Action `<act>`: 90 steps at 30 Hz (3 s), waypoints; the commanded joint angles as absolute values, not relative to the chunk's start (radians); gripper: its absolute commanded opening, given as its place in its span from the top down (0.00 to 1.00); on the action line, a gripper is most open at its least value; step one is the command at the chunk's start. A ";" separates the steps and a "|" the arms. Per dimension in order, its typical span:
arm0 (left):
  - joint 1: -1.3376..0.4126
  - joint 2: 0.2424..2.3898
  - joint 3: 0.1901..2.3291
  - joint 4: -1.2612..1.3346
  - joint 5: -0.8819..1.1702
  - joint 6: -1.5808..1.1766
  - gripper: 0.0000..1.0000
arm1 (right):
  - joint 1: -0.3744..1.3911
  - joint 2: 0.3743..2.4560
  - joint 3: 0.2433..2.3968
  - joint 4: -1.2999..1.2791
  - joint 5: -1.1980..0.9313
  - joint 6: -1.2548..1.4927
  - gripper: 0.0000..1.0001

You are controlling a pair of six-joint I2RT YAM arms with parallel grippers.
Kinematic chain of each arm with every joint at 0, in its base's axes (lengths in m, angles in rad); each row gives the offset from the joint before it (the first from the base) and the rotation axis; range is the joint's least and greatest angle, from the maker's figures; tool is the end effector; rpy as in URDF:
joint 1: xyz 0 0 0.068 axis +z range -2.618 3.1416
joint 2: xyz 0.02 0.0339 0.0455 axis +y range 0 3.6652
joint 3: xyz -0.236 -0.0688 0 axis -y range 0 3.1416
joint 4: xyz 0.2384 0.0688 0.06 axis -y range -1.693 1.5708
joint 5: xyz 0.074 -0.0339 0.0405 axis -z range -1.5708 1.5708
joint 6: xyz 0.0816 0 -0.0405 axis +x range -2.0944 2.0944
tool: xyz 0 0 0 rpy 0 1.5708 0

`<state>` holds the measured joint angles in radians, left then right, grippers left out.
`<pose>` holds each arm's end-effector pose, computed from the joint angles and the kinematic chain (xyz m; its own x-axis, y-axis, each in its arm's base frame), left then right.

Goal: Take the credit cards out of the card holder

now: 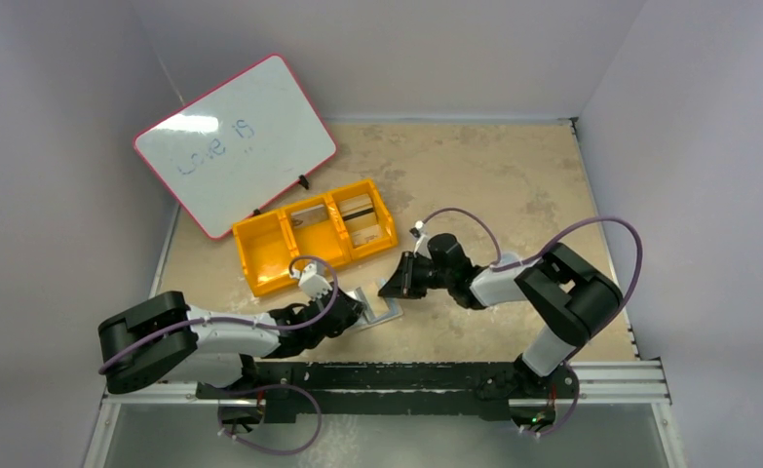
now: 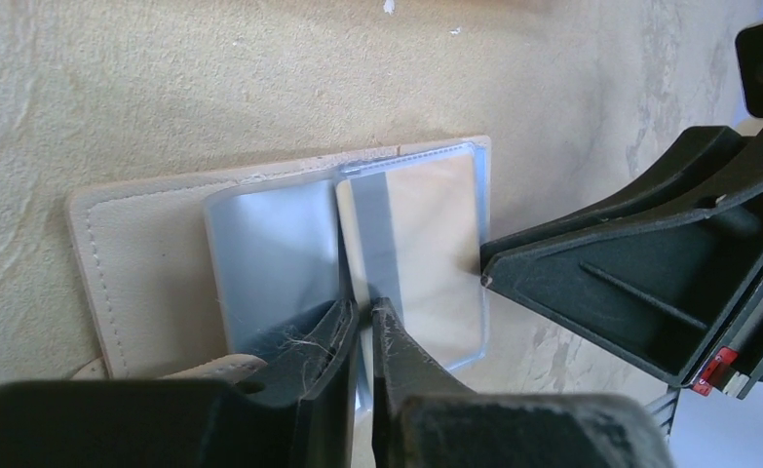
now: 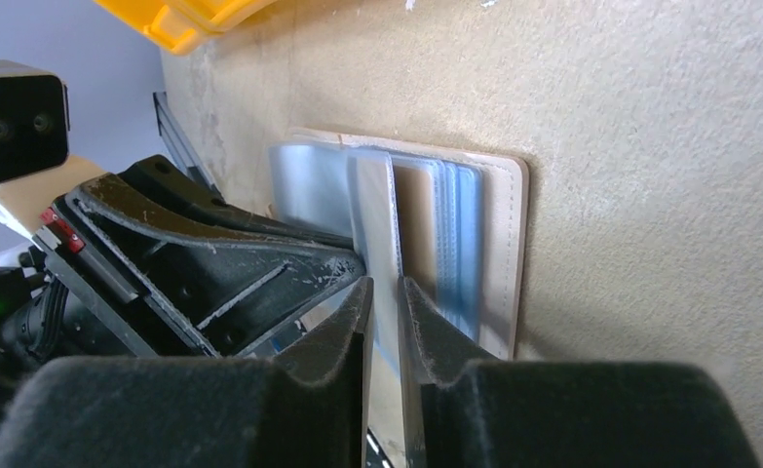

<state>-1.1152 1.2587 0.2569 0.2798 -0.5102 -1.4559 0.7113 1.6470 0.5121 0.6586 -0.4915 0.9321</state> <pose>0.1394 -0.1939 0.0736 -0.6516 -0.6403 -0.4067 -0.2175 0.6713 -0.7085 0.2193 0.2398 0.0911 -0.9242 0.1379 -0.3561 -0.2537 0.4752 0.8425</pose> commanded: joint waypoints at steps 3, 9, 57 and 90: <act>-1.122 1.280 0.240 0.240 -0.507 -1.450 1.00 | 0.739 1.643 0.461 0.825 -0.659 1.015 0.84; -1.121 1.258 0.199 0.269 -0.512 -1.478 1.00 | 0.739 1.706 0.429 0.977 -0.715 1.089 0.83; -1.124 1.311 0.241 0.192 -0.502 -1.488 0.80 | 0.738 1.668 0.553 0.526 -0.487 0.984 0.77; -1.141 1.181 0.389 -0.060 -0.596 -1.397 0.54 | 0.740 1.416 0.600 0.212 -0.295 0.821 0.73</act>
<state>-1.1351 1.2125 0.3370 0.0578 -0.5629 -1.4815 0.7376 1.4376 0.5999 0.2111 -0.2802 0.8555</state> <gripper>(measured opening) 0.369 0.268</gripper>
